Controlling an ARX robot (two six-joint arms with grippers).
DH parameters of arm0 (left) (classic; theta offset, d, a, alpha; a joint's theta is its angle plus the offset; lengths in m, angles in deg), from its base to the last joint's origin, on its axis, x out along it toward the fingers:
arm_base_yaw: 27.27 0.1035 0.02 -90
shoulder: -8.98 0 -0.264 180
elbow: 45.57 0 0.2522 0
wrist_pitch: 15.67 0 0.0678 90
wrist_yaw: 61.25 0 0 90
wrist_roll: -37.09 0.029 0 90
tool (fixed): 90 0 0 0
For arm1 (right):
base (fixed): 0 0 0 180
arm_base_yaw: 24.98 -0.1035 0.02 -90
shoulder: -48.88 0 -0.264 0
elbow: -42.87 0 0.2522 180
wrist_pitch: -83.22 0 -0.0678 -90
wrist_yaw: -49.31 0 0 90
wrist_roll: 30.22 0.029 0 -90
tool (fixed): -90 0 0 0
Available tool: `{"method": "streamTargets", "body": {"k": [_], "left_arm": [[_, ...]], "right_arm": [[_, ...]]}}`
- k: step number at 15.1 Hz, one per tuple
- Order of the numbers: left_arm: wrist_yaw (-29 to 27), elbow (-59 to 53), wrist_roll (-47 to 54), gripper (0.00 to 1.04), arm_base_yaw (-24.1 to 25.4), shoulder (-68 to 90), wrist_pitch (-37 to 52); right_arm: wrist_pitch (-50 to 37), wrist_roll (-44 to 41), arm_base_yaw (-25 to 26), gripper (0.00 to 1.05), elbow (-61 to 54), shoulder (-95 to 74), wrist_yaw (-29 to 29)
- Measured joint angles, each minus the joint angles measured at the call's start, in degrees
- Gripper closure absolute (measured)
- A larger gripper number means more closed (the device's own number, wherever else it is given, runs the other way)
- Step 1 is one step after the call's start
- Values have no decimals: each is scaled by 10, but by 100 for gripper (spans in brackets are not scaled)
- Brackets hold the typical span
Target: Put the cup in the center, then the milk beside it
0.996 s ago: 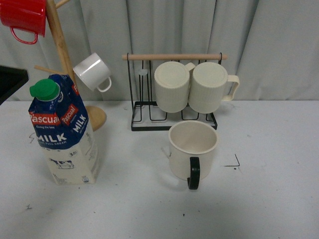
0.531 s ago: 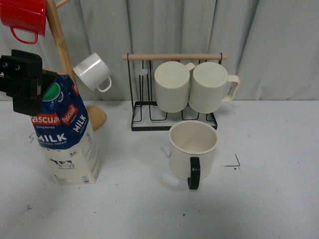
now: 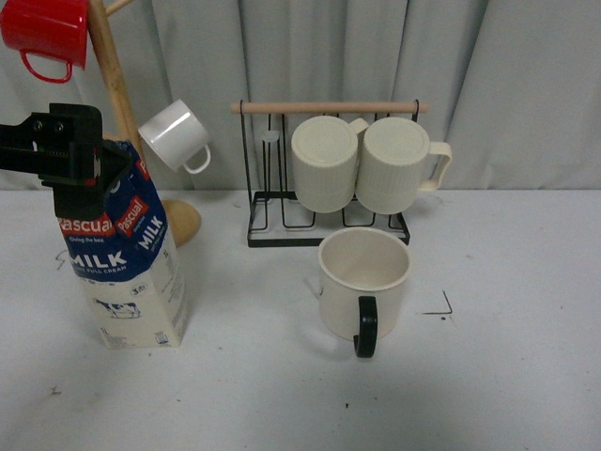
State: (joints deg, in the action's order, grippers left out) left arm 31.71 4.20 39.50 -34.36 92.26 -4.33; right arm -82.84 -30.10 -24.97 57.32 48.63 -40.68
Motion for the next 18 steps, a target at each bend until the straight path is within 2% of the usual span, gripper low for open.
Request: {"method": "streamTargets", "body": {"k": [6,9,10,11,12,13,15,18], "left_arm": [[-21,3,-14,7,-17,43,15],[-86,6,-5,7,-19,113,65],[-128,6,-4,17,-30,154,109],[-133,12,-5,49,-40,176,127],[-134,16,-9,76,-44,178,125],[-141,26,-10,83,-45,168,94],[-175,29,-10,85,-78,147,63],[-180,40,-32,87,-129,146,94]], "right_arm": [[0,0,0,6,0,0,0],[0,0,0,6,0,0,0],[0,0,0,6,0,0,0],[0,0,0,6,0,0,0],[0,0,0,6,0,0,0],[0,0,0,6,0,0,0],[0,0,0,6,0,0,0],[0,0,0,6,0,0,0]]}}
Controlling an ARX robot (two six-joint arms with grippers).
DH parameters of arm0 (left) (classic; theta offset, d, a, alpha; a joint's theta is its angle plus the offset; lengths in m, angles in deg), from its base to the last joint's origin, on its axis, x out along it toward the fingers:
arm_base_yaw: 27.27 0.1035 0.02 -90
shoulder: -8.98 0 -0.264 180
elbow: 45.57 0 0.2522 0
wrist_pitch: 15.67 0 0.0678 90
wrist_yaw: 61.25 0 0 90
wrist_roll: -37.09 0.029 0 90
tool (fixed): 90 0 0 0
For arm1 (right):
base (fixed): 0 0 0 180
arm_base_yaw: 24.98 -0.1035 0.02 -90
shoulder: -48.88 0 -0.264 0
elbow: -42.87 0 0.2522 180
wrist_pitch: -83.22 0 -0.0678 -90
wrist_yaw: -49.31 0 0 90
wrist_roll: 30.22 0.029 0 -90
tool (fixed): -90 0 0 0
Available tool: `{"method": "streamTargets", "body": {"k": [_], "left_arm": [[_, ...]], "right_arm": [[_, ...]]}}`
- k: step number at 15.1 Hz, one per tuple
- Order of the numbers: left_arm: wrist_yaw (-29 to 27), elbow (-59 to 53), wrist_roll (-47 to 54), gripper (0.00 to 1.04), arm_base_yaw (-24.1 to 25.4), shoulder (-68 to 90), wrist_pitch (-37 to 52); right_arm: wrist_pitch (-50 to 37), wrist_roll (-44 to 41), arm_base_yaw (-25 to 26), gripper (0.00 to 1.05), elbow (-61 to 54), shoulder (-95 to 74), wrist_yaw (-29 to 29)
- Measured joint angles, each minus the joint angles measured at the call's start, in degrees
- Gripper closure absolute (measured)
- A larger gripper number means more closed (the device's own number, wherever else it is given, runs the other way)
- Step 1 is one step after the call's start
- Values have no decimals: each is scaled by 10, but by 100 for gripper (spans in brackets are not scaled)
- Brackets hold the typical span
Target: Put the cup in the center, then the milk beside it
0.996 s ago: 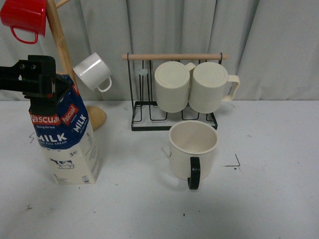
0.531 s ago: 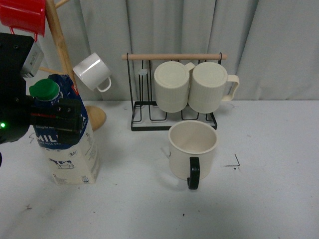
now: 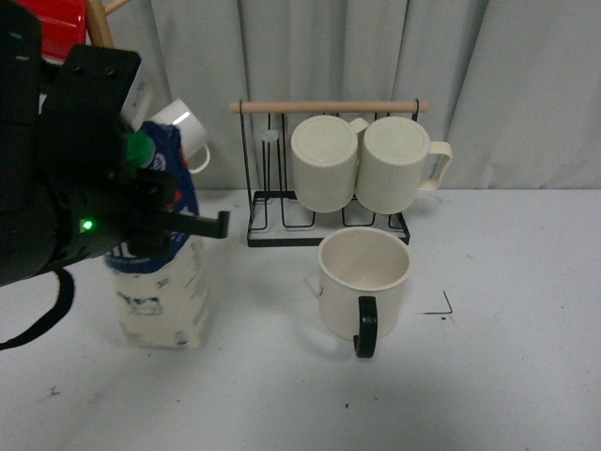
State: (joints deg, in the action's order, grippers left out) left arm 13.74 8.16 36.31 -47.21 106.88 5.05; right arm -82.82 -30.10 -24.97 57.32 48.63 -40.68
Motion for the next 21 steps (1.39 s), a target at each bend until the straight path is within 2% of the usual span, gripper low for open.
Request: {"method": "streamTargets", "body": {"k": [4,15,21], "left_arm": [[-11,41,-25,87,-43,19,42],[-51,47,-44,89,-87,82,61],[-84,70,-55,89,-134,118,76]], "right_arm": [[0,0,0,6,0,0,0],[0,0,0,6,0,0,0],[0,0,0,6,0,0,0]]}}
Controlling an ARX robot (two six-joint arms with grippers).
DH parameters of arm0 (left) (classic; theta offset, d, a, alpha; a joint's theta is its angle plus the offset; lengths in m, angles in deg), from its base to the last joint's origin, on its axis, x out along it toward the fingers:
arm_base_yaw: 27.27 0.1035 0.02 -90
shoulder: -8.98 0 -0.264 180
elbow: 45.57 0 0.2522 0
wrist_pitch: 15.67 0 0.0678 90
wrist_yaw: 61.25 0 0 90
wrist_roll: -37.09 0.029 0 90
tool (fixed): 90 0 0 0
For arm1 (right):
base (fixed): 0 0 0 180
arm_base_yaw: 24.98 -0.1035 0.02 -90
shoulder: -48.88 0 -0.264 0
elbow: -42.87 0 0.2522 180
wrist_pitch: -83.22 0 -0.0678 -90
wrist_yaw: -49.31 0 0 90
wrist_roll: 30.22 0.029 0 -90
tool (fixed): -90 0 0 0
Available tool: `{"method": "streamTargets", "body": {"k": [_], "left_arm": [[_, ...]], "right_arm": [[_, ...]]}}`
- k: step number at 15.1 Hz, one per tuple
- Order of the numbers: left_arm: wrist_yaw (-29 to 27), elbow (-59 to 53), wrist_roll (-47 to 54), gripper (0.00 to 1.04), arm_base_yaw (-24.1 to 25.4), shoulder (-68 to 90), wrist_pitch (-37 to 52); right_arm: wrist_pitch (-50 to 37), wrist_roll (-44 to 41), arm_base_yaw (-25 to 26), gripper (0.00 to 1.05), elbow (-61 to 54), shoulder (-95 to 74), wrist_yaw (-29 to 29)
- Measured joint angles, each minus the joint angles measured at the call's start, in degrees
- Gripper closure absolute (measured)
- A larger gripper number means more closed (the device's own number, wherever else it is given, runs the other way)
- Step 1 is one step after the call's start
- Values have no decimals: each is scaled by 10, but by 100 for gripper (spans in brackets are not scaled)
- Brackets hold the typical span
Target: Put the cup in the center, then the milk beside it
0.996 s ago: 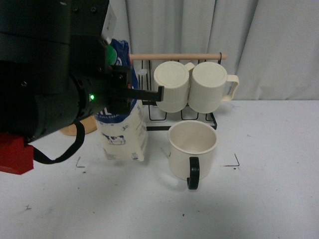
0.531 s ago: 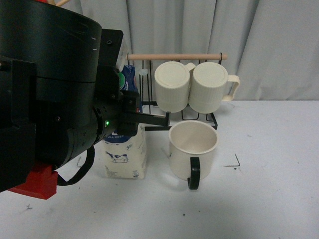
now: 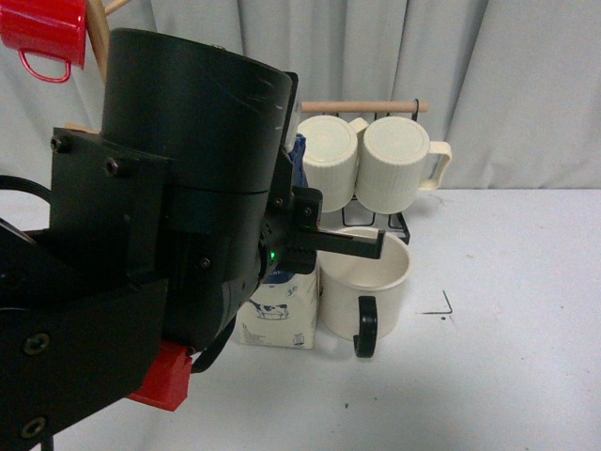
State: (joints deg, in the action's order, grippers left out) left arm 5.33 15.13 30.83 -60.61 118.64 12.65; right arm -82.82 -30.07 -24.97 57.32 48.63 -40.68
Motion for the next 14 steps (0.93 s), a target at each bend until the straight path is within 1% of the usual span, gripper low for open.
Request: {"method": "streamTargets", "body": {"k": [2,3,5,6,8,9,10,13,14], "left_arm": [[-3,1,1,87,-2,2,5],[-10,4,4,73,-4,3,27],[-11,18,7,49,-3,-2,38],[-9,13,7,35,0,-2,37],[2,-7,6,13,7,-24,32],[6,-24,6,5,11,-48,54],[16,-40,8,7,17,-82,79],[41,-82,8,7,40,-203,65],[0,-108,26,17,50,-250,43]], "right_arm": [[0,0,0,6,0,0,0],[0,0,0,6,0,0,0],[0,0,0,6,0,0,0],[0,0,0,6,0,0,0],[0,0,0,6,0,0,0],[0,0,0,6,0,0,0],[0,0,0,6,0,0,0],[0,0,0,6,0,0,0],[0,0,0,6,0,0,0]]}}
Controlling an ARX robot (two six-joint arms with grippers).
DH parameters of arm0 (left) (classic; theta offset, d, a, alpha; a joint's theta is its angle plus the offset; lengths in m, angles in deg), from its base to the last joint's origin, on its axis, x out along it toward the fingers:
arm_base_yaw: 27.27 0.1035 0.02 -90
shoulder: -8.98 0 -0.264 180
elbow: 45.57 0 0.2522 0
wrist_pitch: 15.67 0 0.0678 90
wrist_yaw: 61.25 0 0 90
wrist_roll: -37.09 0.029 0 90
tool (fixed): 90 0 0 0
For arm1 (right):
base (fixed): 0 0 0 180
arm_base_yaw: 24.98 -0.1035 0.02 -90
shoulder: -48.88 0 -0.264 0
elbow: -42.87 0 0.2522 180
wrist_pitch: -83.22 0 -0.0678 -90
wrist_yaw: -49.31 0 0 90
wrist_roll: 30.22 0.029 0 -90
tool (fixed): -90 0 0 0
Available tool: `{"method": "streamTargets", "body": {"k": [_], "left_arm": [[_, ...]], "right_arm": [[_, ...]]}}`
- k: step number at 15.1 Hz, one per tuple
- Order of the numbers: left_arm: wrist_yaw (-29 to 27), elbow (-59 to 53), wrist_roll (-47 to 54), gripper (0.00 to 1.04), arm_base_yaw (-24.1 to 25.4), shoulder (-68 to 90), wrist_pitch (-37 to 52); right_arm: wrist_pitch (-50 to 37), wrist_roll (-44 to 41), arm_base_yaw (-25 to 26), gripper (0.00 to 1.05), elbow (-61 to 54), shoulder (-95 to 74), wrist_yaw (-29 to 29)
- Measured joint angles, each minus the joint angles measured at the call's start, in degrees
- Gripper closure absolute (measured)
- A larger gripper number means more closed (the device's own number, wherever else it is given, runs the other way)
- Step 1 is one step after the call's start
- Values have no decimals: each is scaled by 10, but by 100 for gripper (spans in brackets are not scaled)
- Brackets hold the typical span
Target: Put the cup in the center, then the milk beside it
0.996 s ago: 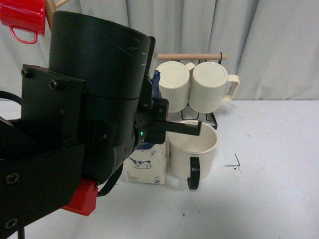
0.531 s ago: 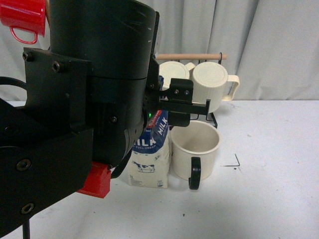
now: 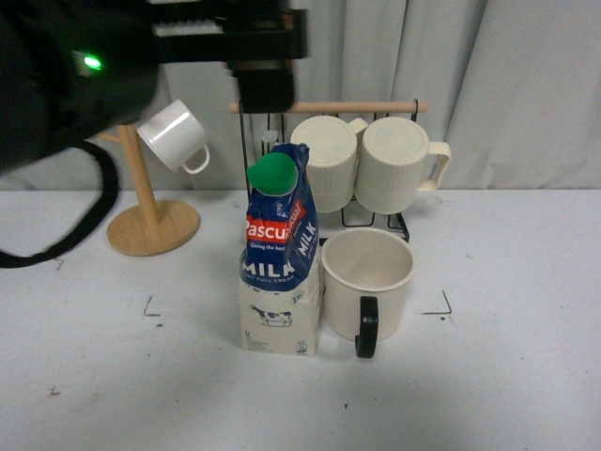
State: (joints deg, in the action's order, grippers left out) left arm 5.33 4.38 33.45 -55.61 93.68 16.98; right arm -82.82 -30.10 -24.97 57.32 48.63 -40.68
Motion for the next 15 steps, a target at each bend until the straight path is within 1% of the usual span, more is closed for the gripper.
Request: {"method": "streamTargets", "body": {"k": [1,2,3,4,6,7,9,11,14,15], "left_arm": [[-5,-44,14,28,23,-65,-35],[9,-92,22,38,57,-131,-49],[21,-125,24,49,86,-184,-42],[44,-153,26,62,105,-224,-36],[95,-221,26,91,141,-275,-48],[108,-241,26,103,159,-302,-52],[133,-270,27,103,187,-357,-65],[156,-294,28,103,204,-395,-90],[176,-318,28,103,229,-461,-125],[213,-324,28,103,253,-481,-142]], "right_arm": [[0,0,0,6,0,0,0],[0,0,0,6,0,0,0],[0,0,0,6,0,0,0],[0,0,0,6,0,0,0],[0,0,0,6,0,0,0],[0,0,0,6,0,0,0],[0,0,0,6,0,0,0],[0,0,0,6,0,0,0],[0,0,0,6,0,0,0],[0,0,0,6,0,0,0]]}}
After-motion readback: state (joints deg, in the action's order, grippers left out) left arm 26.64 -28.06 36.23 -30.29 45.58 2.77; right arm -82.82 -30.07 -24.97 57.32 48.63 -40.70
